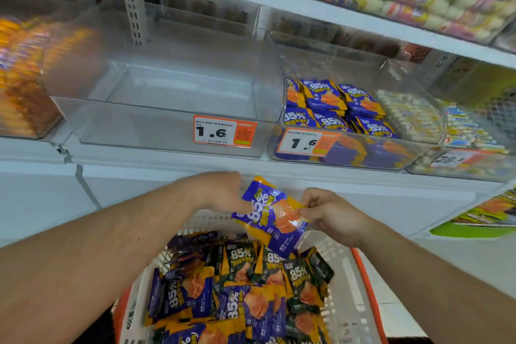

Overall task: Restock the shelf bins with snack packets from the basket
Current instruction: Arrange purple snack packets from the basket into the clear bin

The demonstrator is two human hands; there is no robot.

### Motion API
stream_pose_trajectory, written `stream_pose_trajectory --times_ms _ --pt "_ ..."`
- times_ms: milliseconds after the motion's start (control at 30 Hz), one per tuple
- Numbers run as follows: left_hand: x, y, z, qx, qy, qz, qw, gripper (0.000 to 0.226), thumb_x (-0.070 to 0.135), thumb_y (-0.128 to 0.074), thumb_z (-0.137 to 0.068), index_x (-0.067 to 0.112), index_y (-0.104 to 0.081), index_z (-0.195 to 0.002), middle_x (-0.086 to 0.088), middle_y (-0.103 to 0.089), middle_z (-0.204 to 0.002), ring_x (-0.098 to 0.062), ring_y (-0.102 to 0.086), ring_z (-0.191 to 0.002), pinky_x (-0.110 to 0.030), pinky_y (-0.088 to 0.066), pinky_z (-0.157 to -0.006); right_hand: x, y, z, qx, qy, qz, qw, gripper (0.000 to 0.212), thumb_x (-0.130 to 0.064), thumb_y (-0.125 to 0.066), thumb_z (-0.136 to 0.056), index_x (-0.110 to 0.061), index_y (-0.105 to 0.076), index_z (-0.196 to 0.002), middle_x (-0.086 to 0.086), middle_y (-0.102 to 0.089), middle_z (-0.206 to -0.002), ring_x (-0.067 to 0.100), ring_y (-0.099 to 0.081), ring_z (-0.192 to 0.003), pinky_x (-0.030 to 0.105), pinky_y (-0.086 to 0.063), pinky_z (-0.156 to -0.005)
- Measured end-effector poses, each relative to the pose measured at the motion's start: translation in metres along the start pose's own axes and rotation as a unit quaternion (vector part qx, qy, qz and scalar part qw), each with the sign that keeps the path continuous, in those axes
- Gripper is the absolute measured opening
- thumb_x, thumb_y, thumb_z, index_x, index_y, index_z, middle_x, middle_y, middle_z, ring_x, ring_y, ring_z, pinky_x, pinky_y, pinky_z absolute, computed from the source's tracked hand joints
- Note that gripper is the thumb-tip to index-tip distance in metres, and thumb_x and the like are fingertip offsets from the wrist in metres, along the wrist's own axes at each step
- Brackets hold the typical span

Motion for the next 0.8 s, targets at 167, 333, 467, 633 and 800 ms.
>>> stream_pose_trajectory --times_ms 167,333,467,633,800 --pt "0.018 0.030 0.012 0.049 -0.079 0.272 0.958 0.013 0.016 -0.063 -0.093 0.010 -0.069 -0.103 -0.011 -0.072 -0.094 -0.016 -0.062 -0.072 -0.028 -0.056 -0.055 -0.036 0.010 0.020 0.028 0.044 -0.085 0.995 0.023 0.014 -0.052 -0.088 -0.006 -0.053 -0.077 0.011 -0.064 -0.075 0.026 -0.061 -0.074 0.034 -0.056 -0.068" --pt "0.028 0.057 0.024 0.118 -0.103 0.329 0.931 0.009 0.018 -0.064 -0.093 0.017 -0.070 -0.088 -0.007 -0.070 -0.082 -0.011 -0.051 -0.064 -0.023 -0.043 -0.052 -0.093 0.023 0.054 0.256 0.248 0.236 0.904 0.036 -0.011 -0.080 -0.078 -0.030 -0.052 -0.092 -0.008 -0.060 -0.096 0.012 -0.060 -0.089 0.025 -0.049 -0.079" --pt "0.040 0.071 0.031 0.164 -0.118 0.339 0.919 0.012 0.018 -0.066 -0.093 0.013 -0.070 -0.083 -0.003 -0.068 -0.074 -0.004 -0.050 -0.054 -0.020 -0.039 -0.051 -0.125 -0.021 0.080 0.260 0.403 0.428 0.767 0.057 -0.051 -0.073 -0.061 -0.018 -0.056 -0.104 0.001 -0.053 -0.116 0.012 -0.051 -0.111 0.022 -0.042 -0.090" --pt "0.051 0.080 0.038 0.186 -0.131 0.384 0.895 0.016 0.016 -0.062 -0.095 0.017 -0.072 -0.083 -0.007 -0.074 -0.082 -0.009 -0.059 -0.065 -0.025 -0.045 -0.061 -0.122 -0.038 0.074 0.299 0.362 0.542 0.697 0.094 -0.069 -0.060 -0.051 -0.018 -0.044 -0.128 0.005 -0.054 -0.127 0.027 -0.054 -0.113 0.042 -0.050 -0.087" --pt "0.054 0.111 0.057 0.338 -0.176 0.388 0.839 0.025 0.021 -0.055 -0.098 0.020 -0.070 -0.079 0.005 -0.068 -0.067 -0.006 -0.054 -0.058 -0.026 -0.049 -0.061 -0.162 -0.006 0.089 0.353 0.396 0.439 0.725 0.077 -0.048 -0.068 -0.061 -0.016 -0.051 -0.129 0.002 -0.058 -0.120 0.023 -0.055 -0.109 0.037 -0.048 -0.089"
Point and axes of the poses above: each hand's wrist, its own z-axis away from the middle knuckle, its own y-axis out of the back of the hand, x = y × z, the point moved 9 cm from there along -z, towards the middle knuckle
